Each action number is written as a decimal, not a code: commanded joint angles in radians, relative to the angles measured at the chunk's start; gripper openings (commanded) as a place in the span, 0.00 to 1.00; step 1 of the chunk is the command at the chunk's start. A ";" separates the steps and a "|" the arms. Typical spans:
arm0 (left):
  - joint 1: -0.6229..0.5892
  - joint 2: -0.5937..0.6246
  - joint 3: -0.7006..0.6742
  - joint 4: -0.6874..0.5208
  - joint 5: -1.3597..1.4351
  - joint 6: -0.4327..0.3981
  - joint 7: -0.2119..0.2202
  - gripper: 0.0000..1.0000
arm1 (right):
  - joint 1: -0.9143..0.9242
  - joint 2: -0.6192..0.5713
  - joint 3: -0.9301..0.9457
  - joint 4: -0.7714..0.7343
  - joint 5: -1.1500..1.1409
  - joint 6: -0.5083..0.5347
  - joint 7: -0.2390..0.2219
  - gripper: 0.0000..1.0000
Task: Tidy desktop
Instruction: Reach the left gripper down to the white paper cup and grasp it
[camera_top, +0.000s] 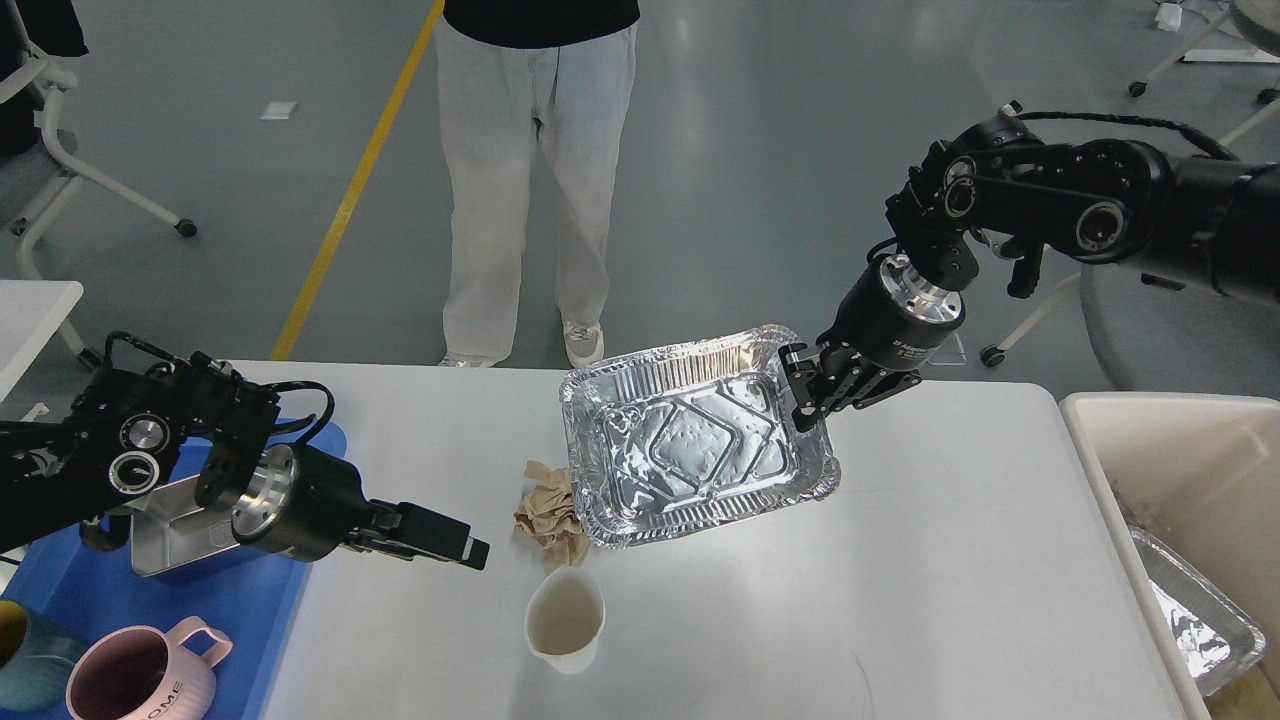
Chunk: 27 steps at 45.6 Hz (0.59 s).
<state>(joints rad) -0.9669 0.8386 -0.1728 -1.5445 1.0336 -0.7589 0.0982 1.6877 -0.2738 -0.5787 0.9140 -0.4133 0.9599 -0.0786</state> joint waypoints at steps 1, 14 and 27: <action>0.005 -0.068 0.007 0.037 0.002 0.013 0.000 0.93 | 0.000 -0.002 -0.001 0.000 0.001 0.000 0.000 0.00; -0.004 -0.177 0.088 0.101 0.042 0.066 0.002 0.88 | 0.000 -0.001 -0.003 0.000 -0.002 0.000 0.000 0.00; -0.004 -0.243 0.114 0.155 0.065 0.079 0.002 0.84 | 0.000 -0.001 -0.006 0.000 -0.004 0.000 -0.001 0.00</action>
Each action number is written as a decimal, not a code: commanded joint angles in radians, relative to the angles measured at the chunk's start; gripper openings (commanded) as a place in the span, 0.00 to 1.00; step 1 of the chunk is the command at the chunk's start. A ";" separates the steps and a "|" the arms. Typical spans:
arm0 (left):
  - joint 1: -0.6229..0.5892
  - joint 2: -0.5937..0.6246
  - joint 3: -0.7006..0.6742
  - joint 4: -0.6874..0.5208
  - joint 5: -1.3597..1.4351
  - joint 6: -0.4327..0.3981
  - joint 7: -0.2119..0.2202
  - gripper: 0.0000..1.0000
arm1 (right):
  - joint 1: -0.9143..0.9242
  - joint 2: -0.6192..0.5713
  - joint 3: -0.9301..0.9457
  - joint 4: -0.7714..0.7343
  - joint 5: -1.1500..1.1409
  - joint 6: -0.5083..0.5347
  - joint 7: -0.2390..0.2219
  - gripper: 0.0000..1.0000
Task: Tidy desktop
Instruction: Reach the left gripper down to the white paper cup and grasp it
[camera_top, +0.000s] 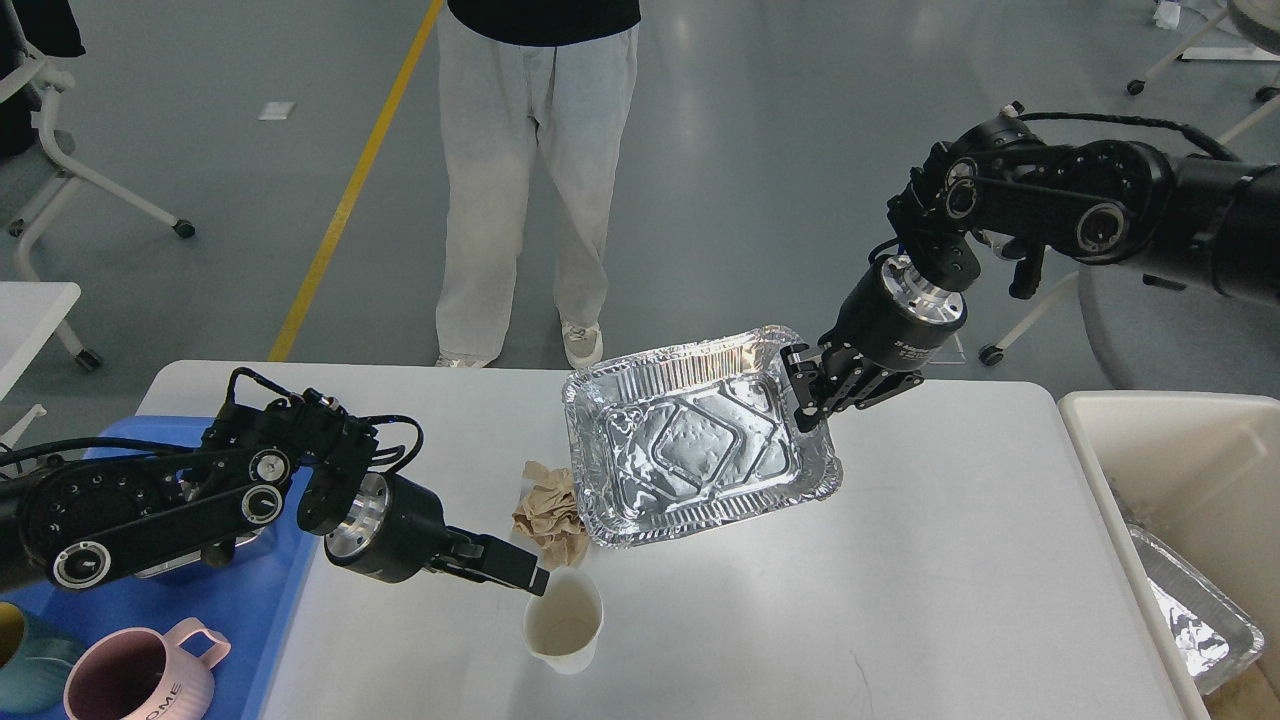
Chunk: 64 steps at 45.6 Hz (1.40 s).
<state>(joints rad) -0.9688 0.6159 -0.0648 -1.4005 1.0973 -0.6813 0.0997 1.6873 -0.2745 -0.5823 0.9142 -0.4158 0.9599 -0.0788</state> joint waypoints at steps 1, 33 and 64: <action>-0.002 -0.024 0.008 0.014 0.001 0.002 0.000 0.83 | 0.000 0.000 -0.002 0.000 -0.001 0.000 -0.001 0.00; -0.002 -0.079 0.043 0.072 0.058 0.000 -0.001 0.64 | 0.003 0.003 -0.002 0.000 -0.011 0.000 0.001 0.00; -0.019 -0.133 0.074 0.103 0.056 -0.118 0.077 0.01 | 0.005 -0.002 -0.002 0.000 -0.012 0.000 -0.001 0.00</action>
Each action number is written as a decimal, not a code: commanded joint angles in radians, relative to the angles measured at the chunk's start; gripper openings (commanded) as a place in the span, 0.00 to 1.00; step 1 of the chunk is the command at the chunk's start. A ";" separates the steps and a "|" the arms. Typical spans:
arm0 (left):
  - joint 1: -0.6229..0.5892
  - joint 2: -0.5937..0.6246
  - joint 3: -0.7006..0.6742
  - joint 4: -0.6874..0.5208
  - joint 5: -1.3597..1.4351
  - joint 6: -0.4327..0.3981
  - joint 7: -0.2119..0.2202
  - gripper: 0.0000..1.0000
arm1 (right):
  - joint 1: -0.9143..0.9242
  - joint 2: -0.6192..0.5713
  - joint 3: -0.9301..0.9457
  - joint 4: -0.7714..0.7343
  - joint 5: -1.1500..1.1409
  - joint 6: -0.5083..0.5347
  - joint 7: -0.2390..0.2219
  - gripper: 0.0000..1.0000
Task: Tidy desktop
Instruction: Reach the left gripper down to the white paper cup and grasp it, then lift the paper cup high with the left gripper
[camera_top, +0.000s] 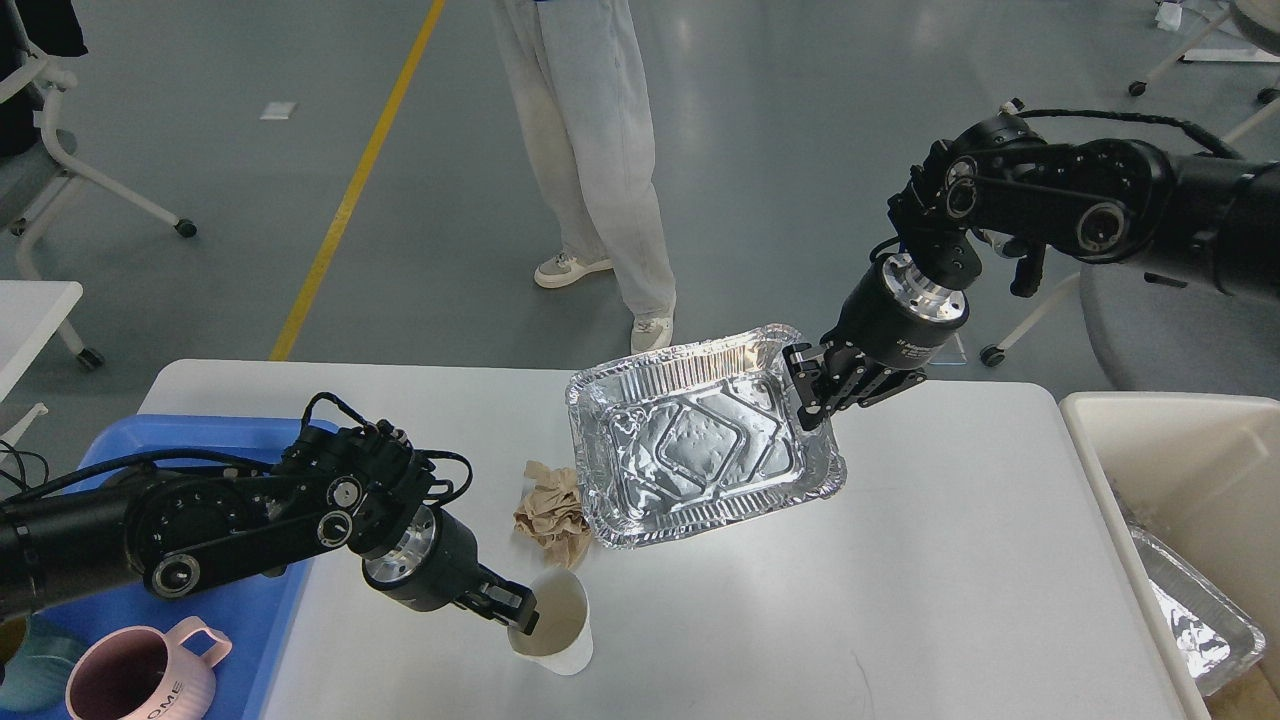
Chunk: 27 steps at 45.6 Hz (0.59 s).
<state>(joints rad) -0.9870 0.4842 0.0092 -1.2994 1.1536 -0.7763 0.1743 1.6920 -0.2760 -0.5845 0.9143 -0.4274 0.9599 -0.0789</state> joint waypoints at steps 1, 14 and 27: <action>-0.002 -0.001 0.000 0.002 0.000 -0.026 0.002 0.01 | 0.000 0.000 0.000 0.000 -0.001 0.000 -0.001 0.00; -0.028 0.010 -0.006 -0.008 -0.002 -0.066 -0.015 0.00 | 0.000 0.000 0.000 -0.006 -0.001 0.000 0.001 0.00; -0.108 0.111 -0.087 -0.066 -0.015 -0.184 -0.091 0.00 | -0.002 -0.002 0.000 -0.006 -0.002 0.000 0.001 0.00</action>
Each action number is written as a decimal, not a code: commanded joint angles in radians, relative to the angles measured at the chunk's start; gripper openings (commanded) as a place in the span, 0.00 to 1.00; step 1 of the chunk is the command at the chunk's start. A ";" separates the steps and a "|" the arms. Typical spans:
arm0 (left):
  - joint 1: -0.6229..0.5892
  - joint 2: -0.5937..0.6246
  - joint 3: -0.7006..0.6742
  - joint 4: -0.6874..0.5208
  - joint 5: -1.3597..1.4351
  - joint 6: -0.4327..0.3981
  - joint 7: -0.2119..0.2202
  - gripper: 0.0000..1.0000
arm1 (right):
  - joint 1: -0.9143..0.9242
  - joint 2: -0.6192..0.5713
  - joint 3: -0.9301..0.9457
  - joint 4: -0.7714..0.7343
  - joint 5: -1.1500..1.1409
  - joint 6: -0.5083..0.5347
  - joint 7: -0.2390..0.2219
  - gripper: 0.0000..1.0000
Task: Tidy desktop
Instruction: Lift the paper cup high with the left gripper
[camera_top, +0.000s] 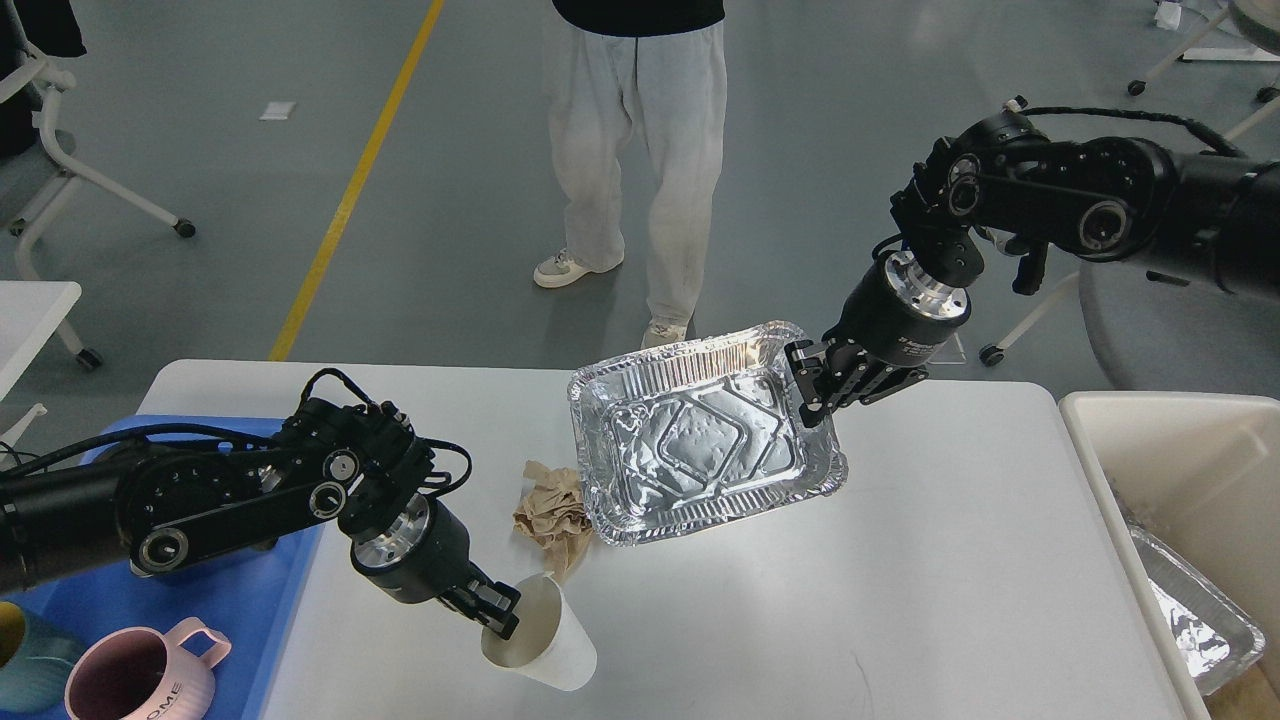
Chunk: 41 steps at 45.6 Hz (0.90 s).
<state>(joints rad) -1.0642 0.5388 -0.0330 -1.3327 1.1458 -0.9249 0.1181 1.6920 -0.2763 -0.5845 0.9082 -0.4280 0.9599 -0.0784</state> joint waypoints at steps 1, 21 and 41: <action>-0.040 0.070 -0.056 -0.039 -0.011 -0.035 -0.040 0.00 | -0.002 -0.001 0.000 0.000 -0.003 0.000 -0.001 0.00; -0.195 0.351 -0.183 -0.146 -0.199 -0.035 -0.117 0.00 | -0.005 0.003 0.000 -0.015 -0.011 0.000 0.000 0.00; -0.390 0.546 -0.228 -0.152 -0.351 -0.035 -0.166 0.00 | -0.005 0.008 -0.002 -0.028 -0.011 0.000 0.000 0.00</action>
<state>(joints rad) -1.4069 1.0538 -0.2607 -1.4850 0.8214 -0.9601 -0.0378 1.6870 -0.2693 -0.5860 0.8865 -0.4387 0.9599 -0.0782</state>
